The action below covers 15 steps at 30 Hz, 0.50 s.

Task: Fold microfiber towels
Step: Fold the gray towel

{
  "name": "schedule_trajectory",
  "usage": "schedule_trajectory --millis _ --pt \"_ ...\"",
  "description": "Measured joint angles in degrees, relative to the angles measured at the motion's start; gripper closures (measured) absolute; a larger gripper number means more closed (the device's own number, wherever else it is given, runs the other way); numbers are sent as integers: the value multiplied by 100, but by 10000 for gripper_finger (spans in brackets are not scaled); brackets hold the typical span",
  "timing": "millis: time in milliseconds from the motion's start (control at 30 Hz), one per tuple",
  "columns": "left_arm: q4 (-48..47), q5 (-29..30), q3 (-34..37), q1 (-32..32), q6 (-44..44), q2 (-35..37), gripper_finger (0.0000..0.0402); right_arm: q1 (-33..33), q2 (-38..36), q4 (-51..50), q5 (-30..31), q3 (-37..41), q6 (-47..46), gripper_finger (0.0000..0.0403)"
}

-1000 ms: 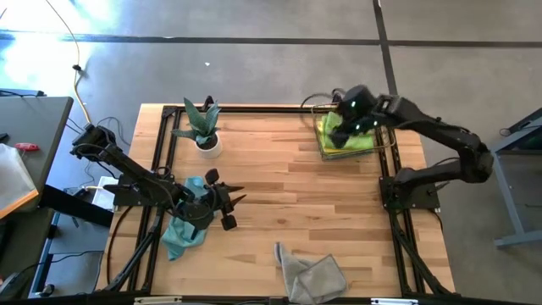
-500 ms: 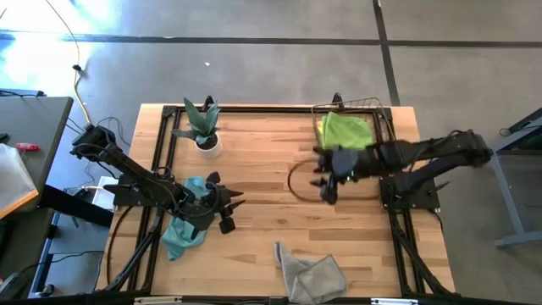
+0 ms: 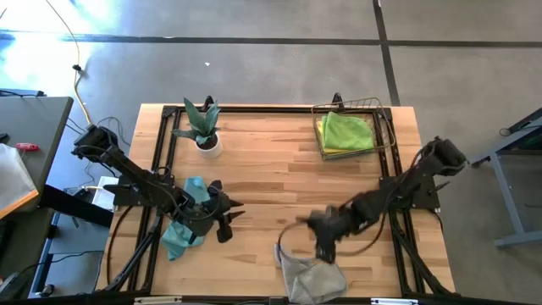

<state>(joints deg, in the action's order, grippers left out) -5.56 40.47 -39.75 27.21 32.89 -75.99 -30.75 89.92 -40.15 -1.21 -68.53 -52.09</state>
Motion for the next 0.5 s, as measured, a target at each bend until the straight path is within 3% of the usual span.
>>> schedule_trajectory --millis 133,500 --pt "-2 5 1 194 111 -102 298 -413 564 807 -511 0 -161 210" --pt "258 52 0 585 249 -398 298 -837 1765 2166 -452 0 581 210"
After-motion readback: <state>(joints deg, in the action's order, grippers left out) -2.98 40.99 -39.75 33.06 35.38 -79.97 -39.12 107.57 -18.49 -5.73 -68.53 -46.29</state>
